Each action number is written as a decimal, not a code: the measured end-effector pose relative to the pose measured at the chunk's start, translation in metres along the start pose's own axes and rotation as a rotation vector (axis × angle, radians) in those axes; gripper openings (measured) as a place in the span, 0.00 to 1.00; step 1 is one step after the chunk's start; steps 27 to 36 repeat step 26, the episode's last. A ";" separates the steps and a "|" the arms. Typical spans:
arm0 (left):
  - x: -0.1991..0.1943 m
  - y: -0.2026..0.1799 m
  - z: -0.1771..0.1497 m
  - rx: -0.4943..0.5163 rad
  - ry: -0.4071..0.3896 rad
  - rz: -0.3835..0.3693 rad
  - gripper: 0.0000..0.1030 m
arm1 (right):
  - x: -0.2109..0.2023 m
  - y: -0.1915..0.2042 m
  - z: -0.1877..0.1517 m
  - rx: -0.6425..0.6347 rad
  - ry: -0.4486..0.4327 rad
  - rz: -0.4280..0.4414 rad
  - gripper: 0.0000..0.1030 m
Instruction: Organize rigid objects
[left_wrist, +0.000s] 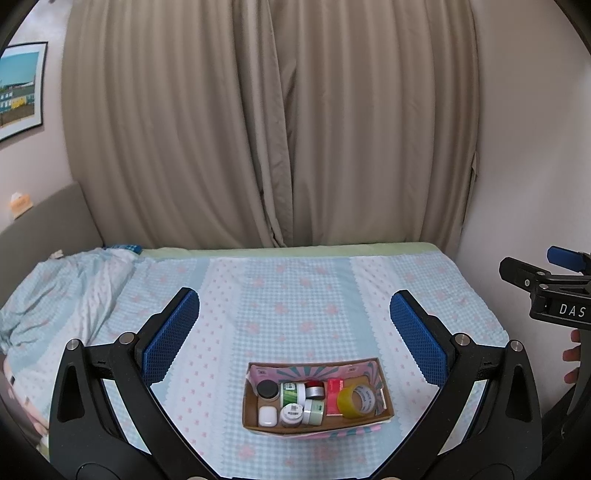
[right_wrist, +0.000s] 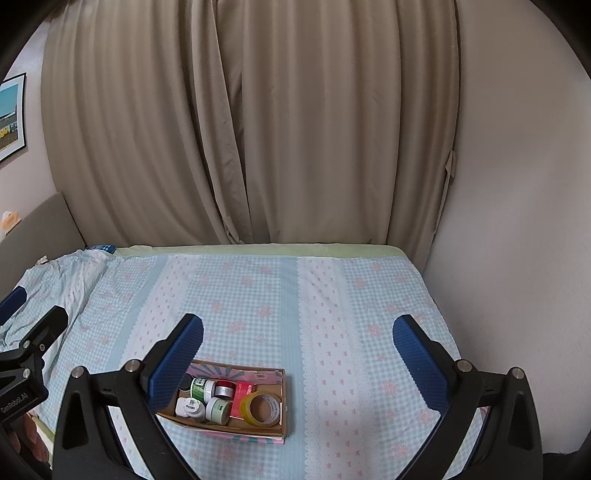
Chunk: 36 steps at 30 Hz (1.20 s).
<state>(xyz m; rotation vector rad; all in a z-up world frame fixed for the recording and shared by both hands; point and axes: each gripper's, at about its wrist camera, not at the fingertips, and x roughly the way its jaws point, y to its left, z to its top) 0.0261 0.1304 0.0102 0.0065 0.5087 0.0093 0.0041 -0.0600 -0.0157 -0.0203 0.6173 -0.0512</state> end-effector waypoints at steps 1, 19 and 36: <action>0.000 0.000 0.000 0.001 0.000 0.001 1.00 | 0.000 0.000 0.000 0.000 -0.001 0.001 0.99; -0.002 0.002 0.006 0.001 -0.033 0.017 1.00 | 0.002 0.000 0.003 -0.002 -0.007 0.000 0.99; -0.003 0.005 0.005 -0.009 -0.046 0.041 1.00 | 0.003 0.000 0.003 -0.001 -0.005 -0.003 0.99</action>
